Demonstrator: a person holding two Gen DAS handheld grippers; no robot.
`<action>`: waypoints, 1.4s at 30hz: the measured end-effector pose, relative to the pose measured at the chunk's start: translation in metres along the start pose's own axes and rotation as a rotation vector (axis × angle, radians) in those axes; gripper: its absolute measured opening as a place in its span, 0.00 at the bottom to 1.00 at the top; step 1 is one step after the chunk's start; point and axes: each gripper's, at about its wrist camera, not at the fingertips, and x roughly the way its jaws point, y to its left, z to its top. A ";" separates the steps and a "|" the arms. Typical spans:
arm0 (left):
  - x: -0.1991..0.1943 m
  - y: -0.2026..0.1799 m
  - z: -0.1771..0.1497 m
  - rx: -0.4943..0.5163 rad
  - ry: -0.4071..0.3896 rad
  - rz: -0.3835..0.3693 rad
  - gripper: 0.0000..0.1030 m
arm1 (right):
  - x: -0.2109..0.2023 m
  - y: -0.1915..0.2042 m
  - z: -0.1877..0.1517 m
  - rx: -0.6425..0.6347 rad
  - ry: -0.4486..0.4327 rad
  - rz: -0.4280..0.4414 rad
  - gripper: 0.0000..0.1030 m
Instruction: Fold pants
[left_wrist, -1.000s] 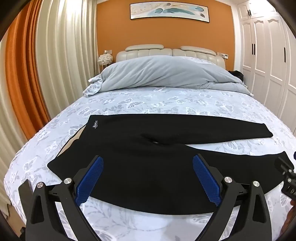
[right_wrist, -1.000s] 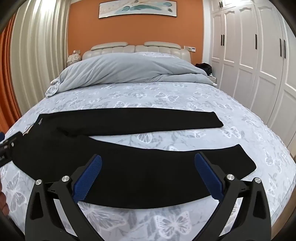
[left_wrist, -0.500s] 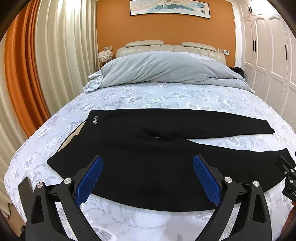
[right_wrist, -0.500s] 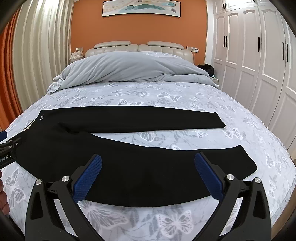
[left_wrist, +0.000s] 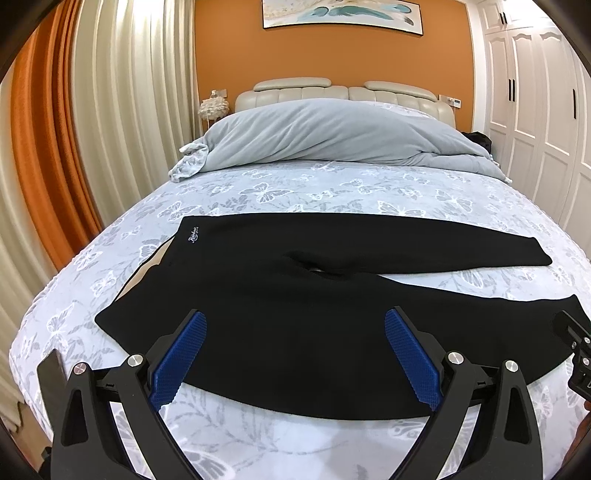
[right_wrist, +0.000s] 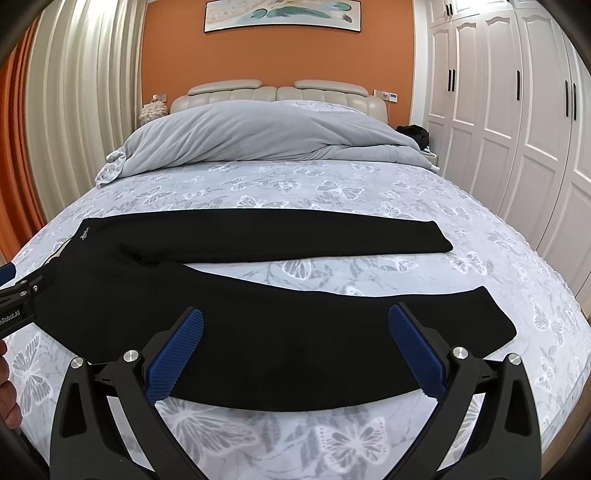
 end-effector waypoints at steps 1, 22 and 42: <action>0.000 0.000 0.000 -0.002 0.000 0.001 0.92 | 0.000 0.000 0.000 0.000 -0.001 -0.002 0.96; 0.002 0.007 0.000 0.001 0.001 0.012 0.92 | 0.003 0.001 -0.001 -0.001 0.003 -0.001 0.96; 0.003 0.010 -0.001 0.006 0.002 0.018 0.92 | 0.003 0.001 -0.002 -0.002 0.004 -0.001 0.96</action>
